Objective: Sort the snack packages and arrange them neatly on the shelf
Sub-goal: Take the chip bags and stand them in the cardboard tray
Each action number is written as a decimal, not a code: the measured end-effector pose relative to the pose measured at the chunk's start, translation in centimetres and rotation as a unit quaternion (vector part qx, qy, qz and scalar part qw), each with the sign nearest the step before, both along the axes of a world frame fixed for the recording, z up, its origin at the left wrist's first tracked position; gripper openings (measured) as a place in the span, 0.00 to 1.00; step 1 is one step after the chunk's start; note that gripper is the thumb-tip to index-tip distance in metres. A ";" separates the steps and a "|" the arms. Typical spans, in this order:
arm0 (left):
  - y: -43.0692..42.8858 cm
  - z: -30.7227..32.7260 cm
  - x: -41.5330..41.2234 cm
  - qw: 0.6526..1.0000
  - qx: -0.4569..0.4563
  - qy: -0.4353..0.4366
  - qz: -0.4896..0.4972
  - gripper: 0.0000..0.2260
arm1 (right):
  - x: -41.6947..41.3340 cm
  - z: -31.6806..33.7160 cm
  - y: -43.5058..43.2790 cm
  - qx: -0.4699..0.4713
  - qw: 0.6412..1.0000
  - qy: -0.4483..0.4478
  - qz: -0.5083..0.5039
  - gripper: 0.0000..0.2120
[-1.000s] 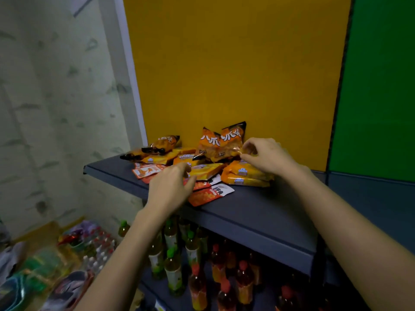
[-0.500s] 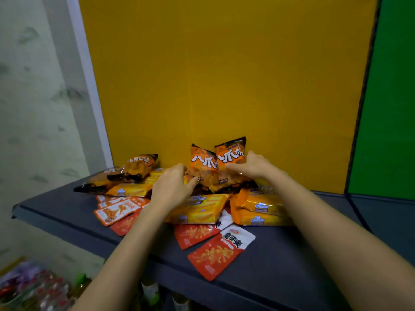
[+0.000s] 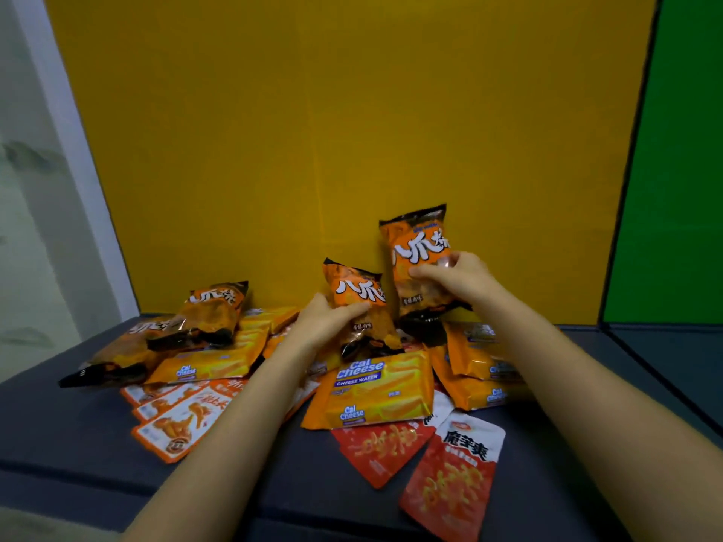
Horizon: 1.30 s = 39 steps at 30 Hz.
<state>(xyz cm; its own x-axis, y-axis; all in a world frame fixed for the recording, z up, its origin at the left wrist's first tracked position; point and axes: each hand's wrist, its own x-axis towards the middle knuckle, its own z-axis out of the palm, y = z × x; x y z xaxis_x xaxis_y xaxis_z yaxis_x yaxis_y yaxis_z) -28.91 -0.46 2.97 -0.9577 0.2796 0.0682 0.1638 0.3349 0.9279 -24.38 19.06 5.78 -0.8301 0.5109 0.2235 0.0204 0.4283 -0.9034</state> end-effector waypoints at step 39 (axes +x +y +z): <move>19.0 4.2 18.8 0.928 0.184 -0.116 -0.303 0.24 | 35.9 -1.4 10.5 -0.208 0.919 0.174 -0.287 0.22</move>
<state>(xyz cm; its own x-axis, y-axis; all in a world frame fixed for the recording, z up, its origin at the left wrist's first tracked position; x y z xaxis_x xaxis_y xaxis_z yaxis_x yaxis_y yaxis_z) -10.13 18.50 7.17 -0.6326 0.7705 0.0786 0.0007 -0.1010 0.9949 11.50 29.60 4.34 -0.3134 0.9431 0.1108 -0.1858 0.0535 -0.9811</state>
